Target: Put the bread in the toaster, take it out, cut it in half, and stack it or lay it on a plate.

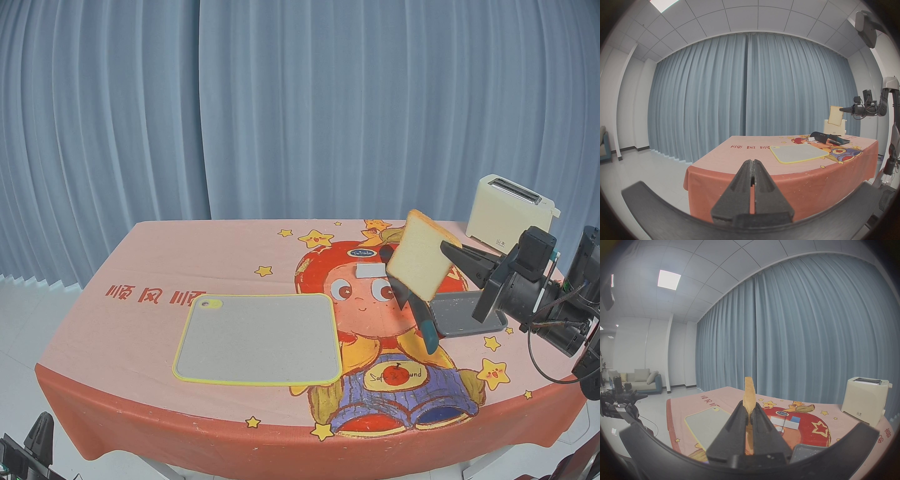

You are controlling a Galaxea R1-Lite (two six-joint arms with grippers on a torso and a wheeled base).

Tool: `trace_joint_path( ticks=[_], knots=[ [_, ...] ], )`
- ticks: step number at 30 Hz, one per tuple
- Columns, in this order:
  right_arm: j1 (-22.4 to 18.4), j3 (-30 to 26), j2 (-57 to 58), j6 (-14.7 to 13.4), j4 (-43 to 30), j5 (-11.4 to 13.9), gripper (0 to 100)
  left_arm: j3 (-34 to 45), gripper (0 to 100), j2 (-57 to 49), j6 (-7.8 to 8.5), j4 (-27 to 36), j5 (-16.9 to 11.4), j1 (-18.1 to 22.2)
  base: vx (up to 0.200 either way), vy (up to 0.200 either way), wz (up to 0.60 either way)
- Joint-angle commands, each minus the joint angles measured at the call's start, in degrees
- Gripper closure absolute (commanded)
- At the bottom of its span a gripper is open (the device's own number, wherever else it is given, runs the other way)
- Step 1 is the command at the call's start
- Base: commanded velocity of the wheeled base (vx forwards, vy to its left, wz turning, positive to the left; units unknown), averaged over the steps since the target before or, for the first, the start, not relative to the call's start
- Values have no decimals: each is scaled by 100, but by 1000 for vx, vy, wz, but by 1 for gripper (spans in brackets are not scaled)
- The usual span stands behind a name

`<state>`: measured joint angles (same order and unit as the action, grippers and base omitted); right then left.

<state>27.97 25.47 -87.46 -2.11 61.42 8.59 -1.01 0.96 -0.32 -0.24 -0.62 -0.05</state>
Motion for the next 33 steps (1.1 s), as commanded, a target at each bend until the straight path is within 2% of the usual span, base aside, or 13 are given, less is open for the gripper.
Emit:
trace_joint_path(
  ticks=[1,33],
  knots=[
    [7,2,-8,0,2,2,100,101,100,-52,-3,-2,1,5,0,200,0],
    [227,-86,-96,-53,-16,2,100,101,100,-52,14,-2,-8,5,0,200,0]
  ],
)
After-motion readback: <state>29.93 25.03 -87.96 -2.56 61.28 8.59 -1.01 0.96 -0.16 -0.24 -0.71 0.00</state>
